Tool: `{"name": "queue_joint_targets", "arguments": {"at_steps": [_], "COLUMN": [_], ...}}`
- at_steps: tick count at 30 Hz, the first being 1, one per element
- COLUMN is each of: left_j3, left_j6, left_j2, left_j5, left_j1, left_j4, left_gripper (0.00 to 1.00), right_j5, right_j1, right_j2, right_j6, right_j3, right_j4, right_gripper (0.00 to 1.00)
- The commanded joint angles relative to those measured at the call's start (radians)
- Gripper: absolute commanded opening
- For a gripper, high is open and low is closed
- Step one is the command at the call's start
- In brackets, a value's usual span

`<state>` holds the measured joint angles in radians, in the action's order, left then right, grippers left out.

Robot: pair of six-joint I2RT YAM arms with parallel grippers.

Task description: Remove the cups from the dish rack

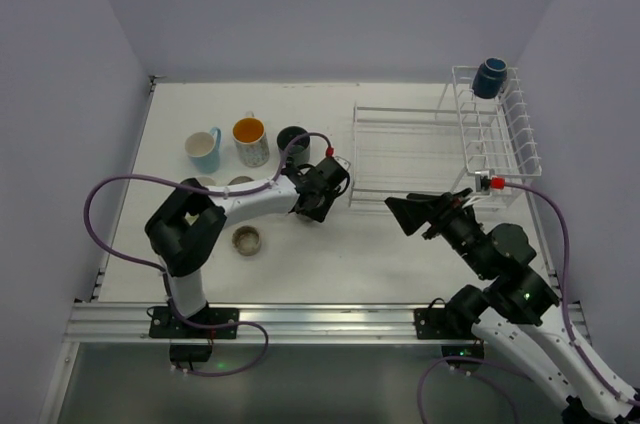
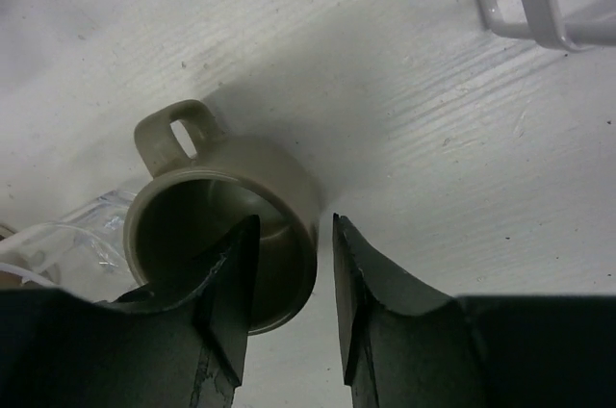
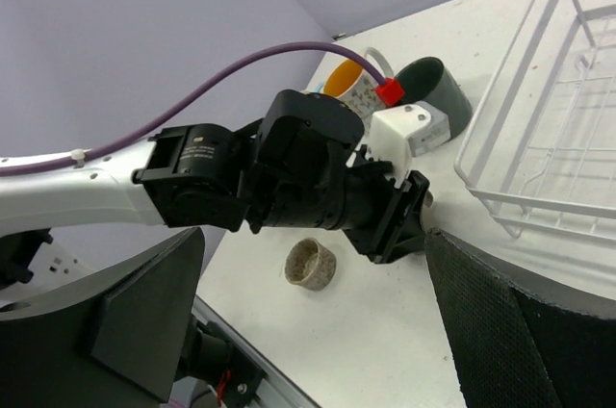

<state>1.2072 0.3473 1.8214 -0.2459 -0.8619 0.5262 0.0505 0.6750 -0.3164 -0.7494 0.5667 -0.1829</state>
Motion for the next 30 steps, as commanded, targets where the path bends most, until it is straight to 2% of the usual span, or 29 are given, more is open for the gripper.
{"name": "queue_joint_targets", "arguments": {"at_steps": [1, 4, 7, 8, 10, 13, 17, 20, 21, 23, 26, 30], "left_j3": [0.048, 0.048, 0.058, 0.072, 0.081, 0.078, -0.048, -0.165, -0.191, -0.275, -0.377, -0.471], "left_j6": [-0.022, -0.019, -0.027, -0.033, -0.048, -0.062, -0.079, -0.085, -0.084, -0.094, -0.103, -0.108], "left_j2": [-0.011, -0.042, -0.109, -0.163, -0.233, -0.408, -0.711, -0.900, -0.942, -1.057, -1.178, -1.260], "left_j5": [-0.044, -0.050, -0.067, -0.075, -0.075, -0.026, 0.068, 0.074, 0.060, 0.059, 0.037, 0.007], "left_j1": [0.003, 0.003, 0.003, 0.003, 0.003, 0.001, 0.001, 0.000, 0.001, 0.000, 0.001, 0.001], "left_j4": [0.003, -0.002, 0.004, 0.008, -0.003, -0.049, -0.150, -0.184, -0.178, -0.173, -0.169, -0.199], "left_gripper": [0.42, 0.50, 0.64, 0.73, 0.79, 0.87, 0.94, 1.00, 1.00, 1.00, 1.00, 1.00], "right_j5": [0.074, 0.113, 0.163, 0.181, 0.259, 0.327, 0.470, 0.506, 0.484, 0.448, 0.449, 0.437], "right_j1": [0.003, 0.003, 0.003, 0.003, 0.003, 0.000, -0.026, -0.115, -0.199, -0.274, -0.397, -0.549], "right_j2": [-0.001, -0.026, -0.053, -0.081, -0.111, -0.194, -0.338, -0.441, -0.467, -0.553, -0.685, -0.857], "right_j6": [0.039, 0.064, 0.096, 0.119, 0.146, 0.208, 0.320, 0.379, 0.387, 0.404, 0.452, 0.479], "right_j3": [0.027, 0.064, 0.108, 0.125, 0.173, 0.251, 0.431, 0.539, 0.564, 0.646, 0.752, 0.884], "right_j4": [-0.038, -0.076, -0.096, -0.113, -0.124, -0.142, -0.214, -0.227, -0.227, -0.243, -0.244, -0.236], "right_gripper": [0.99, 0.99, 0.99, 0.97, 0.93, 0.84, 0.80, 0.79, 0.79, 0.79, 0.83, 0.87]}}
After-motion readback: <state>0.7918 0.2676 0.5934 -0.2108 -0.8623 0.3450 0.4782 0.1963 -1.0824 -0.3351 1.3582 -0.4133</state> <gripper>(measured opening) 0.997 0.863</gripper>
